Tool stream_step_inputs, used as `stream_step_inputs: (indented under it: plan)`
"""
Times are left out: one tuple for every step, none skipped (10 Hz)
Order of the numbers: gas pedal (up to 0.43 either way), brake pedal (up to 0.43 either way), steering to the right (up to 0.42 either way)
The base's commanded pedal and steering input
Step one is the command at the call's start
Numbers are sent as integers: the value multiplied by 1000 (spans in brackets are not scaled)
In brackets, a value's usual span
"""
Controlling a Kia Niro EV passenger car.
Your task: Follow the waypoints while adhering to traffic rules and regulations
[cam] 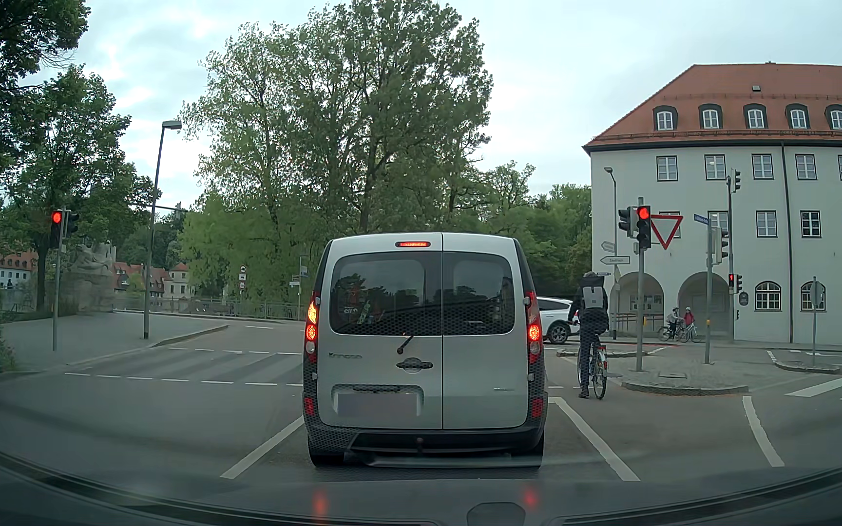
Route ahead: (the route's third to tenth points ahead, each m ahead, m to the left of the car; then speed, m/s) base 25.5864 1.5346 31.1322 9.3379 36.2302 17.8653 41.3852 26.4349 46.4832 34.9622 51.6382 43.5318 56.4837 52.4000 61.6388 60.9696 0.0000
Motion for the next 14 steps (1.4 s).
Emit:
stream_step_inputs:
  plan:
    - [0,250,-5]
    - [0,244,-5]
    - [0,250,-5]
    - [0,244,-5]
    - [0,244,-5]
    - [0,250,-5]
    - [0,244,-5]
    - [0,244,-5]
    - [0,244,-5]
    - [0,244,-5]
    - [0,250,-5]
    - [0,244,-5]
    - [0,244,-5]
    - [0,250,-5]
